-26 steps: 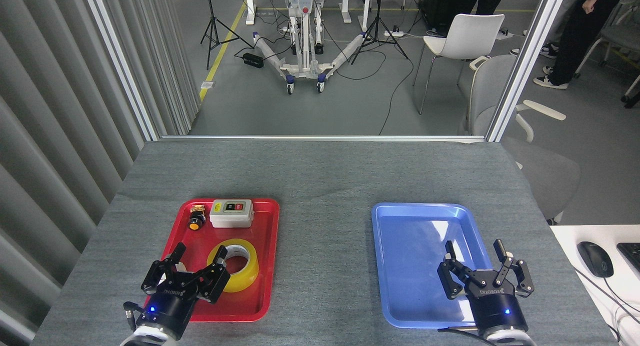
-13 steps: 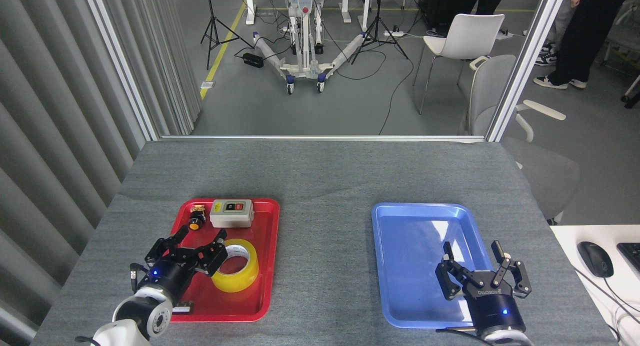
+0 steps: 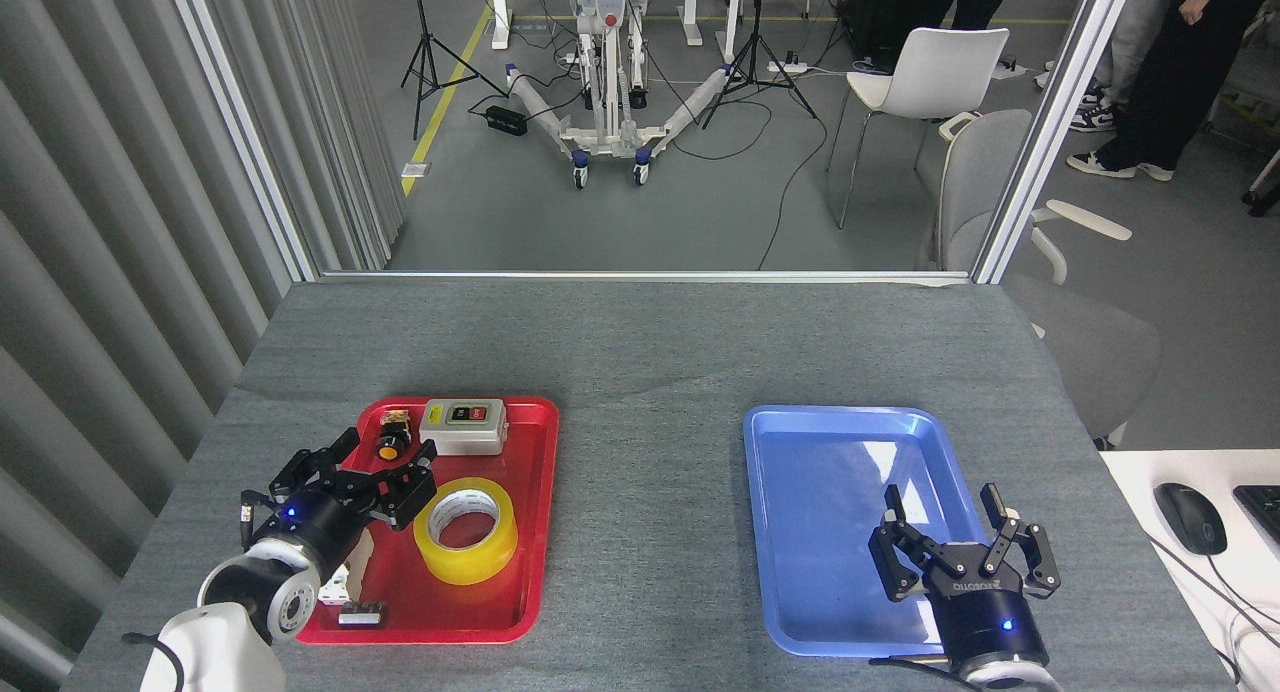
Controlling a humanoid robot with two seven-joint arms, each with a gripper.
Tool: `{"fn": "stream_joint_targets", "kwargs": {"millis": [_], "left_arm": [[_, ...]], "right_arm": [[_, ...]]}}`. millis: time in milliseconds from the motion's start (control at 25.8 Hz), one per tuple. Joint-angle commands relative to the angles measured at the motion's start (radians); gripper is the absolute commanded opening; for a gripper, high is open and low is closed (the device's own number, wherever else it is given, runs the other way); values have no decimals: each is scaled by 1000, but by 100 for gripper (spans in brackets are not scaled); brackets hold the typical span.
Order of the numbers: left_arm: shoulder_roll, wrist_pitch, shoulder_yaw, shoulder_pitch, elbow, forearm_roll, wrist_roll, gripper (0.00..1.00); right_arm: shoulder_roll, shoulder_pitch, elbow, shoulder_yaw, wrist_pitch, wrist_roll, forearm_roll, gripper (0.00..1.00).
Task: Place and move tape with both arms
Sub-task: 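Position the left gripper over the yellow tape roll's rim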
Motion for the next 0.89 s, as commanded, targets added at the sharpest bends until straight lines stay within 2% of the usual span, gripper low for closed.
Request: {"fn": "stream_joint_targets", "kwargs": {"millis": [0,116,426,659,853], "left_arm": [[1,-3,-5,-9,-1,0,-2,100],[-2,-21,-19,-7,-12,0,-15,100],[-4,-54,-20,-4,-10,0,-216,100],[-5,-49,-20,3,-18,0,-216,100],[-4,-95,-22,-1,-20,-4,-233,100]], "right_arm": [[-1,0,0,1,-2,0,0,100],[-1,0,0,2,-2,0,0,100],[0,3,0,4,-1,0,2,100],[0,3,0,4,-1,0,2,100],[-1,6,2,5,-1,0,2,100]]}}
